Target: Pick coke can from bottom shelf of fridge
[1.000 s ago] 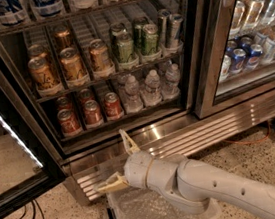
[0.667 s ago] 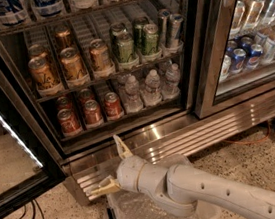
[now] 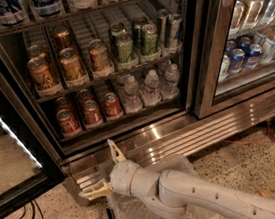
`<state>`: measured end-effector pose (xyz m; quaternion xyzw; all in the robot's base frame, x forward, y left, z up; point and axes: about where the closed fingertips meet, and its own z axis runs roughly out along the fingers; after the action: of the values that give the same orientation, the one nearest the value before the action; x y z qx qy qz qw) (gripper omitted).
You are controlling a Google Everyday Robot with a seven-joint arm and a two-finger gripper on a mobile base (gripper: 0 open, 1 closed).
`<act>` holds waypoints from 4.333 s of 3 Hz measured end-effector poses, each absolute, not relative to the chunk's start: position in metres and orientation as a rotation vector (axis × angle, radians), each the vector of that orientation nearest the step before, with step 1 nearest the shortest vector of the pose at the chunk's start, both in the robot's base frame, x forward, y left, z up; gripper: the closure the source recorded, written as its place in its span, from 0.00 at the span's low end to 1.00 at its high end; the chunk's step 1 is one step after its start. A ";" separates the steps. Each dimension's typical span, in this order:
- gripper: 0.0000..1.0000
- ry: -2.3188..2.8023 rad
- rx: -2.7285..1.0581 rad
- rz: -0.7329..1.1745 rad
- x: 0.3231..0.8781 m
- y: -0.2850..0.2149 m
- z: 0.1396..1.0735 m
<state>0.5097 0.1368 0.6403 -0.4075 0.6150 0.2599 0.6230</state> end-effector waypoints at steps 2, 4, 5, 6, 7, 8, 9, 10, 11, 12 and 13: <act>0.00 1.353 -0.887 0.549 0.544 0.165 0.607; 0.39 1.317 -0.856 0.417 0.576 0.191 0.597; 0.41 1.316 -0.822 0.300 0.588 0.198 0.603; 0.31 1.351 -0.777 0.190 0.608 0.196 0.602; 0.32 1.372 -0.724 0.142 0.627 0.197 0.600; 0.45 1.383 -0.672 0.136 0.641 0.200 0.595; 0.53 1.375 -0.640 0.136 0.653 0.203 0.596; 0.49 1.356 -0.635 0.150 0.664 0.208 0.601; 0.36 1.338 -0.644 0.178 0.675 0.213 0.606; 0.37 1.322 -0.652 0.207 0.686 0.219 0.609; 0.51 1.313 -0.654 0.233 0.694 0.225 0.610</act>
Offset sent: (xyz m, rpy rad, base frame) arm 0.0638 0.0487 -0.0561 0.0599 -0.1227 -0.0711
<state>0.6942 0.2254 0.6098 -0.2978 0.5977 0.1062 0.7367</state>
